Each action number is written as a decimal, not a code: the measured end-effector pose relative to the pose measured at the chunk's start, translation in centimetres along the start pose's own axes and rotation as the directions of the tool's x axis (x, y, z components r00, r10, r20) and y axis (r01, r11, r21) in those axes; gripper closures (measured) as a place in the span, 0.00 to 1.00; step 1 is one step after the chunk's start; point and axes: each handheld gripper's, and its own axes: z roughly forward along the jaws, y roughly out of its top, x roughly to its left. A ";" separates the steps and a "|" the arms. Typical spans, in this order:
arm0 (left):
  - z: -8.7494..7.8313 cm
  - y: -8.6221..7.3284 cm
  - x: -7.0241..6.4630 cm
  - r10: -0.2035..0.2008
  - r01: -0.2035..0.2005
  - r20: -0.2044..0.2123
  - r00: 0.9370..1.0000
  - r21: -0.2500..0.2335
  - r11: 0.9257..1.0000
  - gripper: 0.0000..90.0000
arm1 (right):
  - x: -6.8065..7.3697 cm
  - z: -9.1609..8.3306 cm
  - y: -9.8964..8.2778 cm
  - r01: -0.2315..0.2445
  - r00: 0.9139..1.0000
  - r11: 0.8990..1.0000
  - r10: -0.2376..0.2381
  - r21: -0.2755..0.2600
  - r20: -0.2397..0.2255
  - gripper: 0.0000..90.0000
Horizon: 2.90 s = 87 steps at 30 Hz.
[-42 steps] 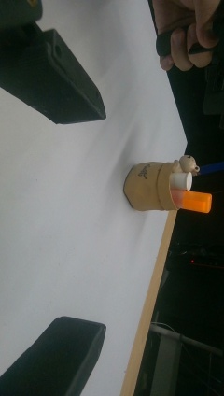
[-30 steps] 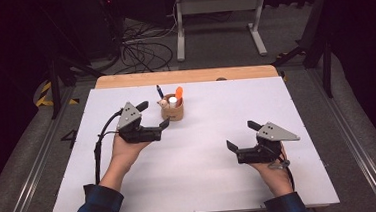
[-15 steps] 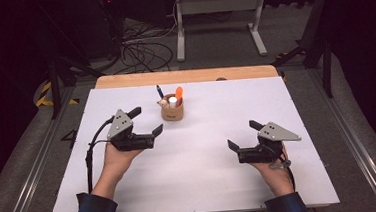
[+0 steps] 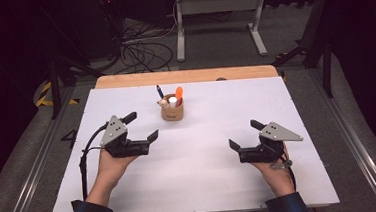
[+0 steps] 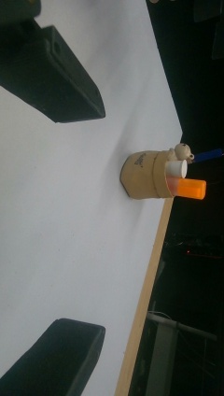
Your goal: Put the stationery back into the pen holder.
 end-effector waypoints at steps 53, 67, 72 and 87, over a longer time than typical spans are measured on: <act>-4.8 -3.1 0.6 -0.020 0.019 -0.039 0.999 -0.014 1.000 0.06 | -1.2 -1.6 -1.5 -0.019 0.999 1.000 0.020 -0.019 0.036 0.00; -5.2 -3.7 0.9 -0.022 0.022 -0.038 0.999 0.003 1.000 0.06 | -1.5 -1.7 -1.6 -0.018 0.999 1.000 0.019 -0.014 0.044 0.00; -5.3 -3.8 1.0 -0.028 0.029 -0.046 0.999 0.006 1.000 0.06 | -1.7 -1.7 -1.6 -0.019 0.999 1.000 0.019 -0.001 0.039 0.00; -5.5 -4.1 1.1 -0.022 0.023 -0.052 0.998 0.018 1.000 0.06 | -1.9 -1.8 -1.7 -0.017 0.999 1.000 0.017 0.002 0.032 0.00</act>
